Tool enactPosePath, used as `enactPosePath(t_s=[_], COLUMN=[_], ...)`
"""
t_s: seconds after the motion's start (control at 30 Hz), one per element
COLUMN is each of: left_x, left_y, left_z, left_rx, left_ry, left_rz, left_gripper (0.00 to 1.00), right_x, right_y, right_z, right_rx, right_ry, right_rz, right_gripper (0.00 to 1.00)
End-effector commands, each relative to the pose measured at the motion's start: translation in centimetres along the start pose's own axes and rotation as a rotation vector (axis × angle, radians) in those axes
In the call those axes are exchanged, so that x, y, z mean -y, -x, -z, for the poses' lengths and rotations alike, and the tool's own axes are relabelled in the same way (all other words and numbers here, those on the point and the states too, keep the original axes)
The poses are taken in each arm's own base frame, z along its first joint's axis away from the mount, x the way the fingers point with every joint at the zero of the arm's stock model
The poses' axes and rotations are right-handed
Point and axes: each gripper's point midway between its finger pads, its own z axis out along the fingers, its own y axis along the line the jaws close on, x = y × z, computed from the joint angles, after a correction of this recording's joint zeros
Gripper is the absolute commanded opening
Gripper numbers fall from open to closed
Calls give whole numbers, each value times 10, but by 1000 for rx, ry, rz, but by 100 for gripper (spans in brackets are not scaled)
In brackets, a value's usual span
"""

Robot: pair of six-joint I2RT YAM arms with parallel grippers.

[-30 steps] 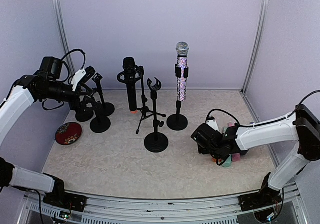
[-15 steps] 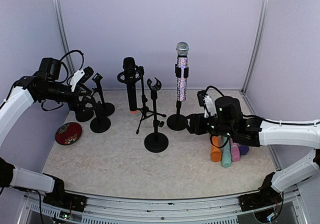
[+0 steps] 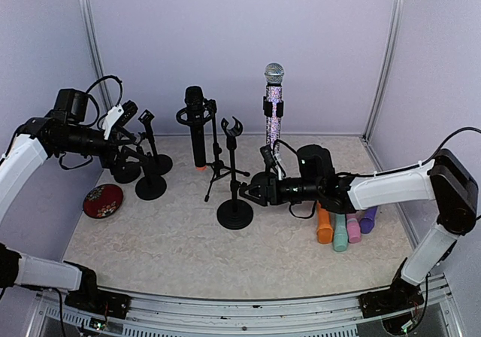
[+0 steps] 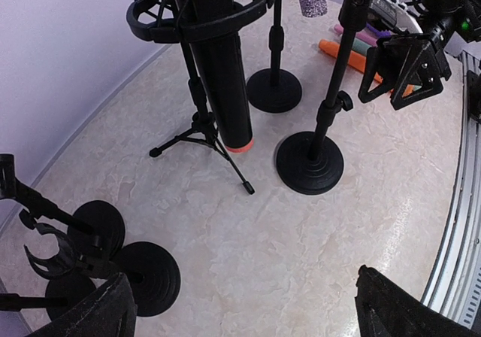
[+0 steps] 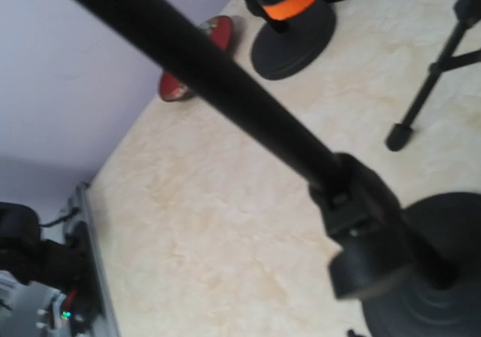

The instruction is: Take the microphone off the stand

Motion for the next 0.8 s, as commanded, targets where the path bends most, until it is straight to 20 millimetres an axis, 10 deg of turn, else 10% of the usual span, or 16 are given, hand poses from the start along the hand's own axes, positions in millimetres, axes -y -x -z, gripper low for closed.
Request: enactPosePath(t_s=[0.0,0.77], left_x=[1,5], left_y=[4,13], left_z=[3,10], left_rx=[28,48], left_ry=[-2,-7], left_rz=[-3,-12], left_gripper=[99,99], right_x=[-15,34], right_y=[24,7], right_z=[-6,-24], right_rx=[68,113], right_ry=[112,79], right_rz=[-19,-179], right_gripper=[57,45])
